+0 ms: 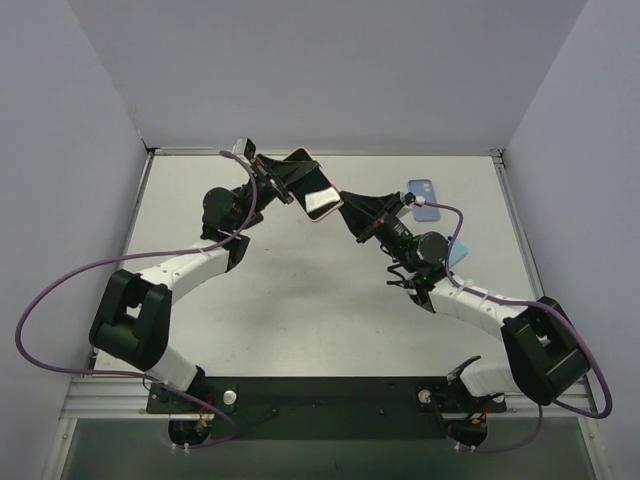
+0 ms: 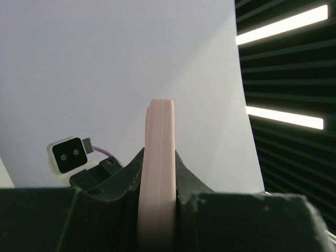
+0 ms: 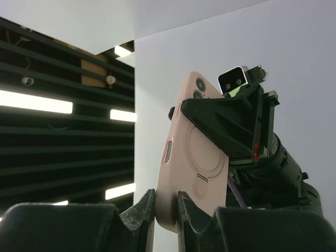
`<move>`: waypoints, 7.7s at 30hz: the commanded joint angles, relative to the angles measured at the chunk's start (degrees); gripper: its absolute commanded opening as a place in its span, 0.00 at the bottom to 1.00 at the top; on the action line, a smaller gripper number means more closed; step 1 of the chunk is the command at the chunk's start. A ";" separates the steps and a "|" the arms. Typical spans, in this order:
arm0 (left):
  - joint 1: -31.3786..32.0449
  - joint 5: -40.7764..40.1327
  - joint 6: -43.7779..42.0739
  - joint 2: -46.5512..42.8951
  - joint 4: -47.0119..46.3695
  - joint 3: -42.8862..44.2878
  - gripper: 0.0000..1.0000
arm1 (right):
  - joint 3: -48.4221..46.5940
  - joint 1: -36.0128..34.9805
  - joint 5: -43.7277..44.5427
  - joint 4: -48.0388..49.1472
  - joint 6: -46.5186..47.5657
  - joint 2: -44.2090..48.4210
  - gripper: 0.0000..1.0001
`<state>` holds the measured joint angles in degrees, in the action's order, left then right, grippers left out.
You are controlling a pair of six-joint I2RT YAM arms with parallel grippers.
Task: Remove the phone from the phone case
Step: Remove the phone case from the phone.
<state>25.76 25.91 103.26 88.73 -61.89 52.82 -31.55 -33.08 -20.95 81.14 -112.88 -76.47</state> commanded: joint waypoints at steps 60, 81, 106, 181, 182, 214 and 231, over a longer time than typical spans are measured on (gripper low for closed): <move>4.65 9.15 1.86 -10.42 -4.04 12.04 0.00 | -45.17 -6.47 -29.68 -53.88 41.49 -20.83 0.33; 6.41 16.10 -9.31 -9.28 14.25 17.67 0.00 | -45.61 -4.62 -30.11 -58.32 43.19 -18.98 0.24; 2.46 18.56 -26.27 -11.74 37.46 10.21 0.70 | -29.09 6.36 -3.41 -89.57 64.36 7.55 0.00; 11.07 -1.83 -42.44 -1.37 58.73 -8.00 0.71 | -2.29 -15.44 23.15 -73.15 72.98 -29.27 0.10; 11.42 -1.66 -42.70 -0.93 58.72 -7.73 0.72 | -2.03 -15.17 22.71 -72.88 72.89 -29.27 0.10; 13.97 -8.16 -53.95 -0.83 68.83 -2.02 0.75 | -1.75 -8.58 15.23 -79.46 73.86 -21.36 0.00; 21.33 -25.44 -72.40 -26.93 47.98 -23.99 0.77 | -21.53 -7.61 5.84 -108.65 66.39 -23.29 0.00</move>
<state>43.11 7.97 39.03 65.17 -6.79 30.57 -52.99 -40.51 -10.11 -8.16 -43.66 -96.66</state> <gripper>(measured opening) 0.766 0.044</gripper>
